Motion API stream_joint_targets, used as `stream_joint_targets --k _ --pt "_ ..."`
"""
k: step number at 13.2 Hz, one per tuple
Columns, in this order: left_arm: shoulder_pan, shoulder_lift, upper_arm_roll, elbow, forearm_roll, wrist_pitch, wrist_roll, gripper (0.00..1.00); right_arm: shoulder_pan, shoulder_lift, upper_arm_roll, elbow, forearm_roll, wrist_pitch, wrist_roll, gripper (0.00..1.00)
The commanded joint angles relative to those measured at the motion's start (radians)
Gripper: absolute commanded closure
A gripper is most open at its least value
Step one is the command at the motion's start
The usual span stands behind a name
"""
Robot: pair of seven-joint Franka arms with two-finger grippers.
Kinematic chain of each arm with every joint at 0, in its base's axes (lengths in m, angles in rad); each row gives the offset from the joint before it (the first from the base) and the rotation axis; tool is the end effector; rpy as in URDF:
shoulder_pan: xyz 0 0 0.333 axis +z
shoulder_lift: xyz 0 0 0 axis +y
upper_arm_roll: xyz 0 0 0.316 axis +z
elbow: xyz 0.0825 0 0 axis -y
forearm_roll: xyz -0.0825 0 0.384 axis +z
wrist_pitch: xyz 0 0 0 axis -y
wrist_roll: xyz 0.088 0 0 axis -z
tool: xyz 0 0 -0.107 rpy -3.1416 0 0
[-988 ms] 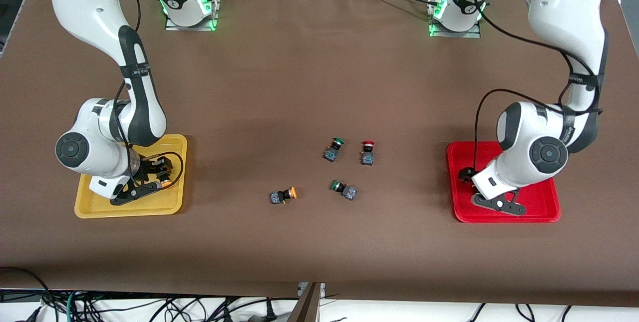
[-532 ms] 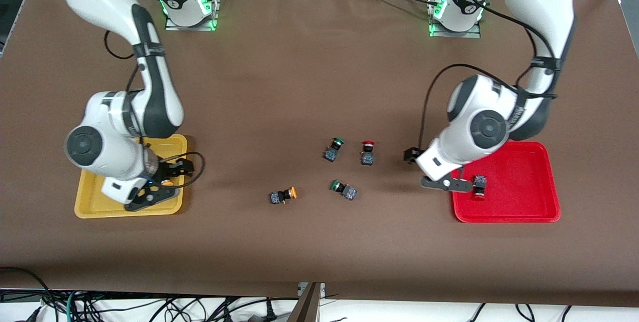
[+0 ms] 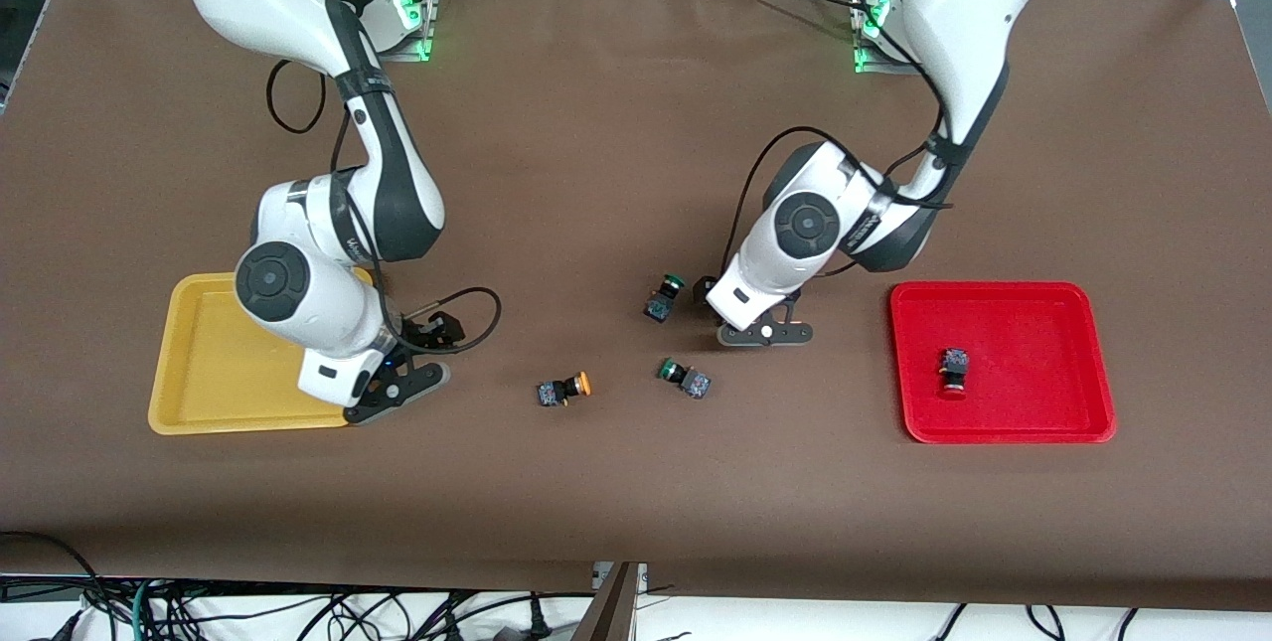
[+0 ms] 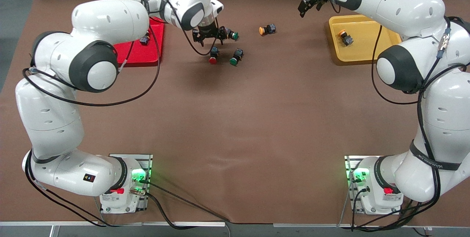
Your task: Place red and yellow buttons in trays
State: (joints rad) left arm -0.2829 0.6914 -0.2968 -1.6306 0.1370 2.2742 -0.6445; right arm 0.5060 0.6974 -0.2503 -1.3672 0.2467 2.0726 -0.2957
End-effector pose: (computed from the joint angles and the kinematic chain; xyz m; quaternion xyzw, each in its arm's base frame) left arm 0.5903 -0.3526 0.2274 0.9989 0.0191 -0.0303 0.0304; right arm 0.6946 0.2352 0.3175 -0.9691 -0.2446 -0.0160 0.0292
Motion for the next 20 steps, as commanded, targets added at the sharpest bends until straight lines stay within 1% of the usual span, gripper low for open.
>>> stream_joint_targets --k 1,3,5,6,7,8,9,10,11,12,13,14,17,19,20 --pt "-0.028 0.036 0.013 0.005 0.084 0.048 -0.091 0.0 0.0 0.037 0.045 0.031 0.01 -0.002 -0.04 0.03" --pt "-0.05 0.066 0.014 0.006 0.116 0.077 -0.133 0.0 0.034 0.065 0.068 0.031 -0.003 0.058 -0.068 0.03" --pt "-0.045 0.074 0.016 0.006 0.162 0.079 -0.133 0.0 0.054 0.108 0.069 0.036 -0.017 0.166 -0.178 0.03" --pt "-0.044 0.079 0.016 0.008 0.168 0.079 -0.133 0.04 0.055 0.129 0.072 0.036 -0.017 0.231 -0.251 0.03" --pt "-0.047 0.079 0.016 0.008 0.168 0.079 -0.132 0.13 0.063 0.149 0.08 0.037 -0.017 0.265 -0.323 0.03" --pt "-0.042 0.079 0.016 0.005 0.168 0.077 -0.13 0.28 0.068 0.161 0.086 0.039 -0.017 0.294 -0.368 0.01" --pt "-0.044 0.079 0.016 0.003 0.168 0.076 -0.132 0.51 0.075 0.18 0.088 0.045 -0.018 0.317 -0.405 0.01" --pt "-0.044 0.076 0.016 0.005 0.168 0.074 -0.13 0.71 0.089 0.212 0.088 0.069 -0.018 0.38 -0.468 0.01" --pt "-0.041 0.073 0.016 0.008 0.168 0.067 -0.124 0.78 0.089 0.235 0.088 0.089 -0.017 0.397 -0.488 0.01" --pt "-0.039 0.066 0.016 0.008 0.168 0.059 -0.122 0.81 0.089 0.255 0.089 0.114 -0.017 0.403 -0.509 0.01" --pt "-0.035 0.054 0.016 0.014 0.168 0.033 -0.122 0.81 0.089 0.27 0.089 0.135 -0.017 0.408 -0.516 0.01" --pt "-0.035 0.037 0.018 0.026 0.17 -0.034 -0.121 0.82 0.089 0.278 0.089 0.144 -0.015 0.415 -0.517 0.01" --pt "-0.019 -0.024 0.024 0.115 0.17 -0.272 -0.063 0.82 0.091 0.304 0.108 0.145 -0.017 0.467 -0.533 0.01" --pt "0.036 -0.065 0.022 0.164 0.17 -0.405 0.04 0.82 0.091 0.321 0.118 0.145 -0.017 0.506 -0.528 0.01" --pt "0.084 -0.085 0.021 0.182 0.168 -0.453 0.143 0.81 0.091 0.324 0.121 0.143 -0.015 0.52 -0.525 0.01"
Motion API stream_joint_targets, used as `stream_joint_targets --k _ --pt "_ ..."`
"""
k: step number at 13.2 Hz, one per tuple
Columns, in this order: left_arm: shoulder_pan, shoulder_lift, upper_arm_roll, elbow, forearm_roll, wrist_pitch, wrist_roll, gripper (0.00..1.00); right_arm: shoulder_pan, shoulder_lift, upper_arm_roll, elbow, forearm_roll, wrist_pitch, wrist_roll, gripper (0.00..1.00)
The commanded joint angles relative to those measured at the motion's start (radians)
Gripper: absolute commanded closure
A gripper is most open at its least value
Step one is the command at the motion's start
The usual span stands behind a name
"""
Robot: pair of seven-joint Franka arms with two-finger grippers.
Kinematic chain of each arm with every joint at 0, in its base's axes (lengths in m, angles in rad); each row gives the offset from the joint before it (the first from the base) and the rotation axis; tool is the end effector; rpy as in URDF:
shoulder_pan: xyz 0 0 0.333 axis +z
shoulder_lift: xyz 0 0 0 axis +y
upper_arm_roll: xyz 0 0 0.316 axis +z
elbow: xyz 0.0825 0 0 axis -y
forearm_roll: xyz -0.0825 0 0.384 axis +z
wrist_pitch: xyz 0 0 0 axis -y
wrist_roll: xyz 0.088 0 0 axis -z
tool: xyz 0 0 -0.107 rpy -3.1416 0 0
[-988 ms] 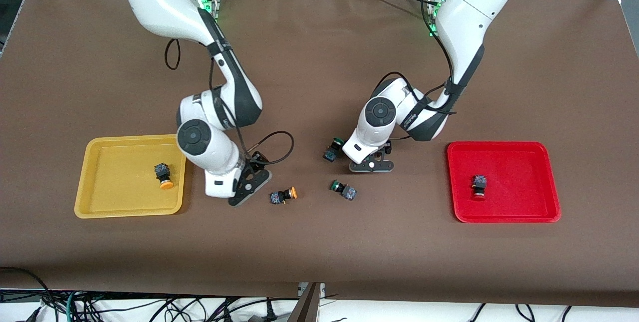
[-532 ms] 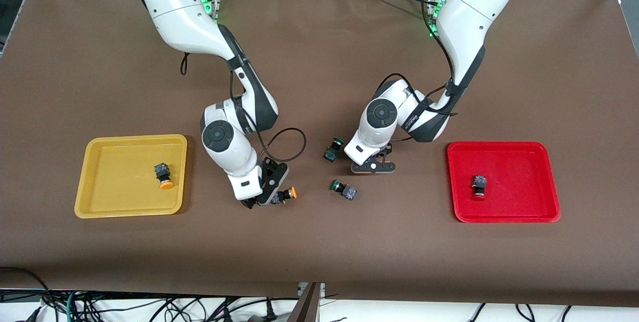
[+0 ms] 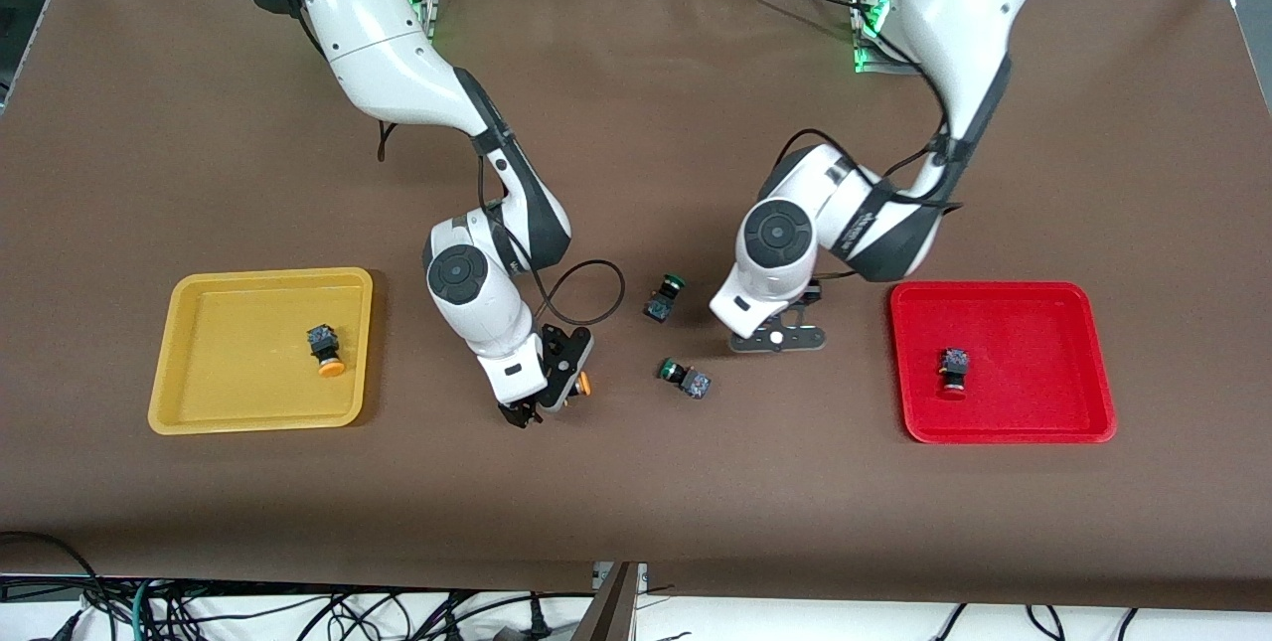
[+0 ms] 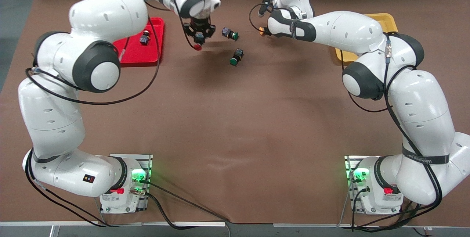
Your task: Place red and yellow buttons in trays
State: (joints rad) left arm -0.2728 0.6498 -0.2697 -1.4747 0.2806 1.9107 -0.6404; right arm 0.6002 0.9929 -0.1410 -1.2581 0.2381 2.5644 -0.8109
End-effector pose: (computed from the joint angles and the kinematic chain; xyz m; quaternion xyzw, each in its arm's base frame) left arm 0.6174 -0.3138 0.2916 -0.9947 -0.0081 0.0527 0.0885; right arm 0.6838 0.3702 0.1891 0.8213 0.5465 0.1636 0.0017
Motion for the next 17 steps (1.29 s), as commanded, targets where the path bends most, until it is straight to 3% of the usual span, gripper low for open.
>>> stream_joint_targets --k 1,2,5,7,10,11,15,17 --pt "0.121 -0.061 -0.008 0.039 0.023 -0.114 0.242 0.81 -0.003 0.029 0.014 0.034 -0.003 0.028 -0.01 0.01" --pt "0.174 -0.079 -0.008 0.039 0.011 -0.122 0.334 0.81 -0.003 0.029 0.014 0.034 -0.003 0.027 -0.01 0.05" --pt "0.323 -0.095 -0.016 0.039 0.006 -0.124 0.569 0.8 -0.014 0.027 0.015 0.032 0.018 0.022 -0.007 0.43" --pt "0.407 -0.081 -0.014 0.034 0.008 -0.113 0.684 0.8 -0.02 0.027 0.017 0.028 0.079 0.022 -0.008 0.56" --pt "0.535 -0.012 -0.014 0.013 0.011 0.0 0.858 0.79 -0.036 0.012 0.017 0.028 0.115 -0.028 -0.005 0.95" --pt "0.567 0.002 -0.014 -0.013 0.011 0.057 0.924 0.78 -0.046 -0.008 0.014 0.029 0.121 -0.096 -0.005 1.0" --pt "0.639 0.031 -0.014 -0.137 0.014 0.229 1.005 0.76 -0.213 -0.114 -0.003 0.064 0.101 -0.441 -0.036 1.0" --pt "0.667 0.054 -0.016 -0.153 0.009 0.26 1.016 0.69 -0.305 -0.151 -0.008 0.062 0.06 -0.519 -0.115 1.0"
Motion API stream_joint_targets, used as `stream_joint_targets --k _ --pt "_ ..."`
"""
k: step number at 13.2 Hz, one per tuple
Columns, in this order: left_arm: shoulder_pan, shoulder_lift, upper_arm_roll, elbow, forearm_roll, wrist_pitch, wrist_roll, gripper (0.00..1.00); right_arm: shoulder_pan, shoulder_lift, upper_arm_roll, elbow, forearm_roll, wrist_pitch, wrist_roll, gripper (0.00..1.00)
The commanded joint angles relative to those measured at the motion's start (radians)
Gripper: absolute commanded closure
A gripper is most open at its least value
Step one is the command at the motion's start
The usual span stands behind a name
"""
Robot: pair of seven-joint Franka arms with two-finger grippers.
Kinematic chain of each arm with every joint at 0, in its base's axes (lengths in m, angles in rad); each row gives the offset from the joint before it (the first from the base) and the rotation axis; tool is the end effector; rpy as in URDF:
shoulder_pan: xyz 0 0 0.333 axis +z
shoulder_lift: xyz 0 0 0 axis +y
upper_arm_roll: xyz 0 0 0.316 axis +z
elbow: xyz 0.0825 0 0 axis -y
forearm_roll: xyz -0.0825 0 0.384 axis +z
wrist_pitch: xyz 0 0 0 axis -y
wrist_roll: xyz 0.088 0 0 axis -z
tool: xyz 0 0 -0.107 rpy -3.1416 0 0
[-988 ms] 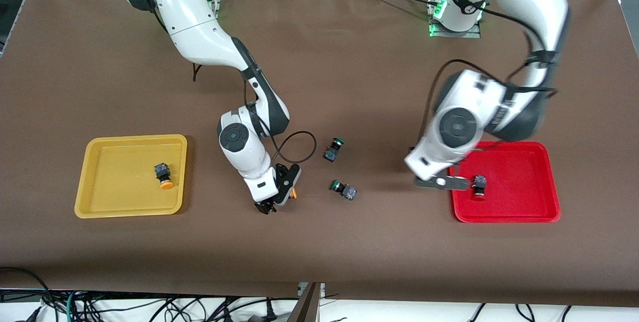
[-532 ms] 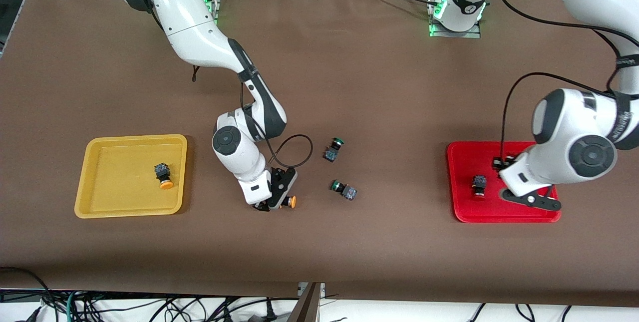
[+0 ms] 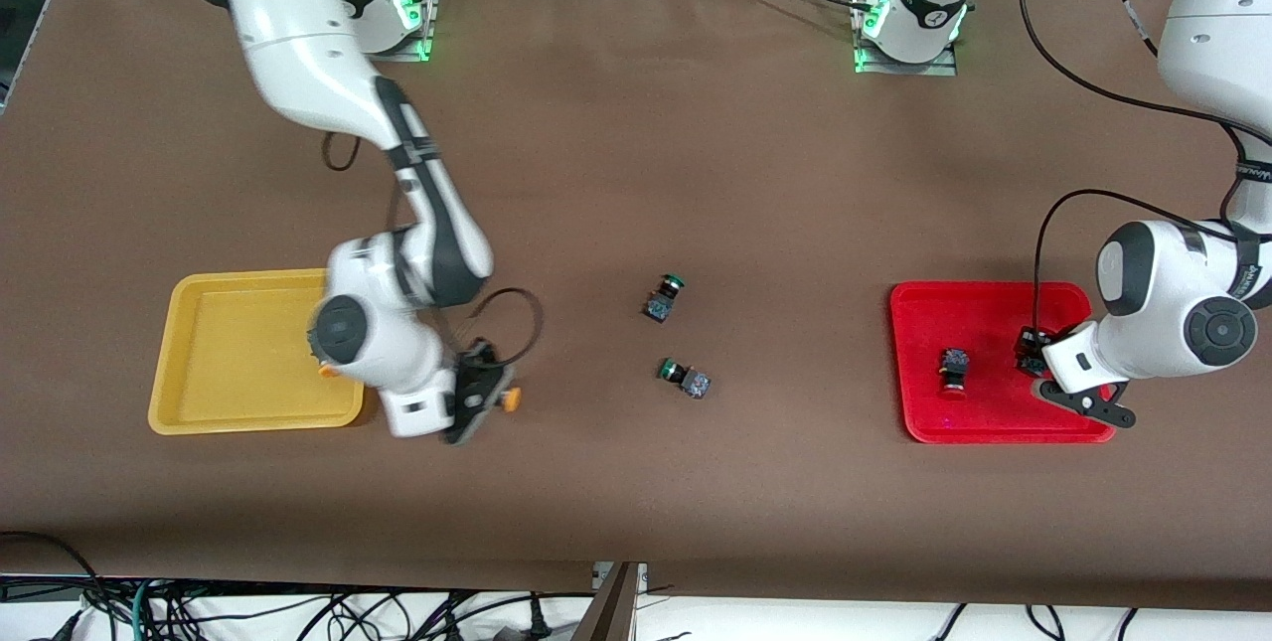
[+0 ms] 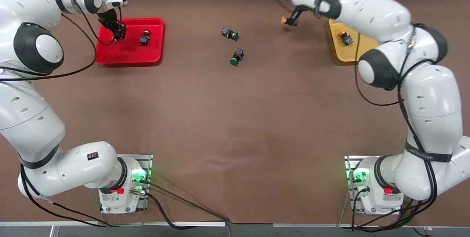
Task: Place red and yellow buttons in trays
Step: 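Lower the red button into the red tray while the right gripper lowers yellow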
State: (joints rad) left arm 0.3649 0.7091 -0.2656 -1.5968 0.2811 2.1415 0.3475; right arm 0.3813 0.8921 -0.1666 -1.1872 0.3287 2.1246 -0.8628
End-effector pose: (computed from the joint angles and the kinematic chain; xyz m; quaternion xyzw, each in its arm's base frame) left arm 0.6736 0.1011 0.2157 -0.9808 0.1820 0.0698 0.0096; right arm 0.7375 0.2136 0.2555 -0.8800 -0.4677 -0.0520 0.0650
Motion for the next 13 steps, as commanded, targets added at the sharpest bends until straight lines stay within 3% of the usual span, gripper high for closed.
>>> stream_joint_targets --k 1,2,4,6,7,8,9,11,13 --pt "0.029 0.007 -0.02 -0.034 0.007 0.035 0.028 0.51 -0.117 -0.077 -0.017 -0.043 -0.049 -0.106 -0.09 1.0" --pt "0.023 0.007 -0.02 -0.037 0.006 0.035 0.025 0.01 -0.127 -0.103 -0.06 -0.096 -0.051 -0.139 -0.132 1.0" --pt "0.028 -0.006 -0.021 -0.026 0.007 0.028 0.03 0.0 -0.128 -0.114 -0.157 -0.159 -0.046 -0.147 -0.206 1.0" --pt "0.01 -0.069 -0.03 -0.019 0.007 0.0 0.019 0.0 -0.145 -0.111 -0.188 -0.207 -0.04 -0.127 -0.232 0.83" --pt "-0.001 -0.11 -0.055 -0.008 0.006 -0.049 0.007 0.0 -0.159 -0.11 -0.188 -0.221 -0.04 -0.111 -0.232 0.65" --pt "-0.003 -0.134 -0.084 0.015 0.006 -0.111 -0.007 0.0 -0.168 -0.11 -0.188 -0.223 -0.037 -0.113 -0.229 0.23" --pt "-0.003 -0.167 -0.116 0.029 0.006 -0.176 -0.046 0.0 -0.168 -0.114 -0.189 -0.218 -0.036 -0.121 -0.222 0.0" --pt "-0.003 -0.248 -0.164 0.038 0.006 -0.268 -0.157 0.0 -0.162 -0.171 -0.186 -0.213 -0.031 -0.129 -0.136 0.0" --pt "-0.001 -0.298 -0.21 0.089 0.004 -0.386 -0.215 0.0 -0.136 -0.243 -0.177 -0.207 -0.028 -0.201 0.084 0.0"
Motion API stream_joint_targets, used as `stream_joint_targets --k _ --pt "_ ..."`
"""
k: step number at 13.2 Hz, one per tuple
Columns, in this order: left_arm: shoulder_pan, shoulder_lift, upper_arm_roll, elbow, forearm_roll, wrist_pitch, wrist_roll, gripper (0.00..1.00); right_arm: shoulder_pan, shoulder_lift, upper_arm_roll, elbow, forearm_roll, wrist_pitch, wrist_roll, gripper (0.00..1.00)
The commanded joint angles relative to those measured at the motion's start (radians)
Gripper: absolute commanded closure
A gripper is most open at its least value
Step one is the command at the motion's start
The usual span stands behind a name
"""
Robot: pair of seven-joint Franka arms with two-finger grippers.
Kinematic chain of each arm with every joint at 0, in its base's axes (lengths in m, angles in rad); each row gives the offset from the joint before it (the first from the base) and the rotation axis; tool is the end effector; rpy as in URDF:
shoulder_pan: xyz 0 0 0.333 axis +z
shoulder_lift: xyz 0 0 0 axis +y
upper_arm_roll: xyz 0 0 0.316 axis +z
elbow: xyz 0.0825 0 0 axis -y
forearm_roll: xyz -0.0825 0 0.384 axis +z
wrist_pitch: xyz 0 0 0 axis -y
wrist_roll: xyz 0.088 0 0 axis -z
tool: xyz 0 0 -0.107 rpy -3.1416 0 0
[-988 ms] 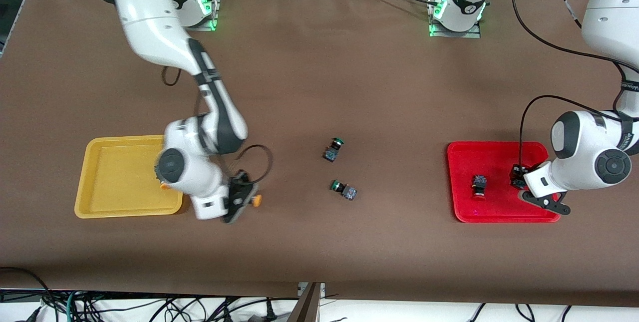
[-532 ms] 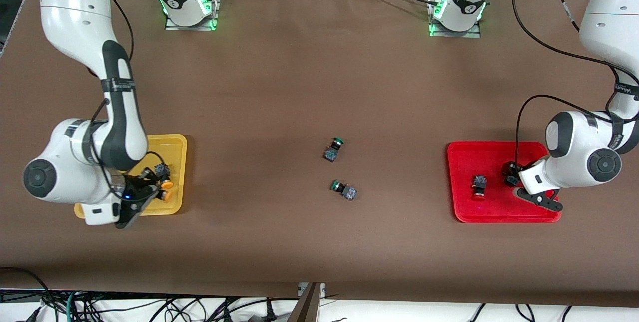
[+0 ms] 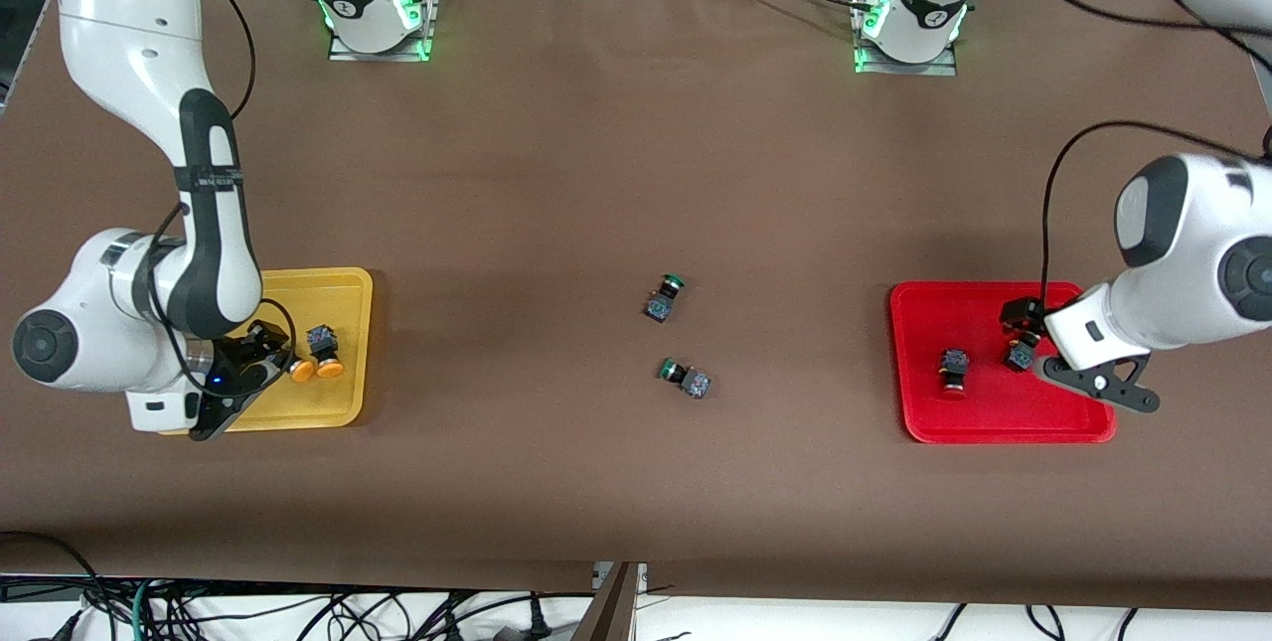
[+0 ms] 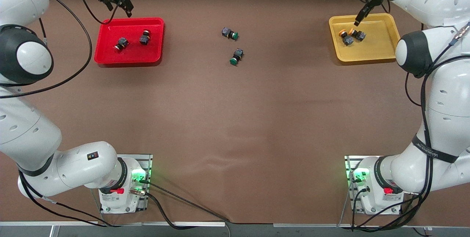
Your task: Place red and yellow buttons in trays
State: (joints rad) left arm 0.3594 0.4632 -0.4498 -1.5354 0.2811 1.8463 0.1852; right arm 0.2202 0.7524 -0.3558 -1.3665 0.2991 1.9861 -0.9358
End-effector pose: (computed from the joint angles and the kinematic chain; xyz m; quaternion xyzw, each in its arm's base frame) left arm 0.6692 0.0033 0.3998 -0.9841 0.1665 0.0529 0.0318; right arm 0.7229 -0.0258 0.2825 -0.9303 -0.3641 0.0300 0.0316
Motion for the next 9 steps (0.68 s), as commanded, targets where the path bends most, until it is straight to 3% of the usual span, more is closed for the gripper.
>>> stream_joint_targets --k 1,5,7,8,9 --pt "0.004 -0.07 -0.044 0.07 0.0 -0.169 -0.087 0.0 0.066 -0.138 0.009 -0.028 -0.001 -0.079 0.298 0.0" --pt "0.004 -0.081 -0.102 0.277 -0.034 -0.47 -0.138 0.0 0.165 -0.273 0.004 -0.029 -0.06 -0.206 0.685 0.0" --pt "0.004 -0.13 -0.092 0.299 -0.103 -0.516 -0.141 0.0 0.206 -0.361 0.006 -0.04 -0.112 -0.297 0.835 0.0" --pt "-0.011 -0.158 -0.066 0.285 -0.109 -0.519 -0.141 0.0 0.234 -0.425 0.006 -0.07 -0.142 -0.318 0.894 0.0" --pt "-0.067 -0.207 0.022 0.243 -0.134 -0.51 -0.138 0.0 0.235 -0.499 0.029 -0.118 -0.191 -0.34 0.949 0.0"
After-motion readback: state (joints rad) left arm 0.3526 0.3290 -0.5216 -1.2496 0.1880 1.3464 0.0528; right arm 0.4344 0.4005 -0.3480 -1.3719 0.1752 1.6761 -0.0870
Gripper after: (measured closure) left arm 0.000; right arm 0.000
